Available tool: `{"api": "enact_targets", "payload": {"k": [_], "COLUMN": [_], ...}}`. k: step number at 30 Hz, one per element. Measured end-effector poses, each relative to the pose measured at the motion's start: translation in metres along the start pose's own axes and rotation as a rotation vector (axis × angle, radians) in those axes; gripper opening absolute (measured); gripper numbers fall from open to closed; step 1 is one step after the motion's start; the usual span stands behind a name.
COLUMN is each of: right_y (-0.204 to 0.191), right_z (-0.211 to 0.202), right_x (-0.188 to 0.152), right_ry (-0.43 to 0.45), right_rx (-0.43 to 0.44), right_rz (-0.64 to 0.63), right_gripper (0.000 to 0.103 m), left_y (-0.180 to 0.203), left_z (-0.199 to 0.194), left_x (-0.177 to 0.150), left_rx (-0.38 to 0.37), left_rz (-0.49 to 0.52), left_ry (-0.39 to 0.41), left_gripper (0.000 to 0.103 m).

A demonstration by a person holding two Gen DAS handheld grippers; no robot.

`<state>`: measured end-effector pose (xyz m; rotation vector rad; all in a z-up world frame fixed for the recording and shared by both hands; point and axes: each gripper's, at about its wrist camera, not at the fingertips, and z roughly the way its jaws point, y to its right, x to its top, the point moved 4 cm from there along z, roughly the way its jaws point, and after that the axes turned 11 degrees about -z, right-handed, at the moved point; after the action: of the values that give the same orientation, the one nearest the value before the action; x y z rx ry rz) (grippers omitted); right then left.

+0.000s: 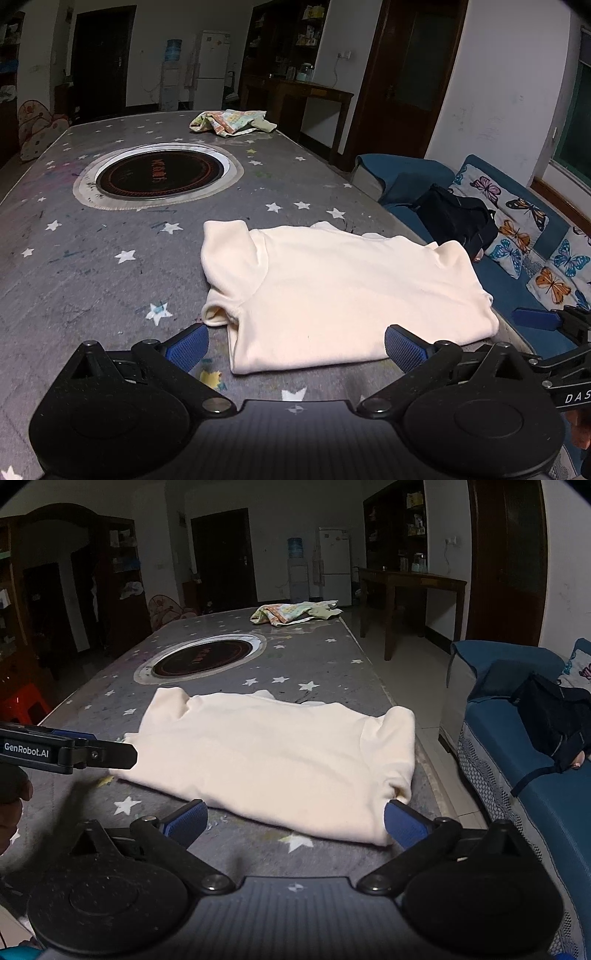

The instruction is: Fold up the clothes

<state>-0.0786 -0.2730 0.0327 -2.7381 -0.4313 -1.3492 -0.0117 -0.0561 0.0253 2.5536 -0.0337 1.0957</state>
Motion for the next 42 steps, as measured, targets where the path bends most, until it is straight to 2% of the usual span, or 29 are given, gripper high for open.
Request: {"api": "enact_targets", "payload": {"k": [16,31,38,42], "right_y": [-0.012,-0.015,-0.026,-0.044], "right_z": [-0.009,0.001,0.013,0.021], "right_x": [-0.002,0.006,0.015,0.024], "right_ry": [0.013,0.028,0.033,0.040], "right_rx": [0.010,0.008,0.059,0.114], "right_rz": [-0.023,-0.056,-0.126,-0.206], "right_gripper": [0.103,0.103,0.103,0.100], "left_y": [0.011,0.015,0.002,-0.021], "left_z": [-0.009,0.004,0.013,0.014], "left_x": [-0.007,-0.001,0.009,0.023], "left_rx": [0.059,0.076,0.101,0.129], "left_rz": [0.053,0.065,0.042,-0.024], "left_ry": [0.004,-0.002,-0.006,0.012], "left_gripper": [0.103,0.103,0.103,0.103]}}
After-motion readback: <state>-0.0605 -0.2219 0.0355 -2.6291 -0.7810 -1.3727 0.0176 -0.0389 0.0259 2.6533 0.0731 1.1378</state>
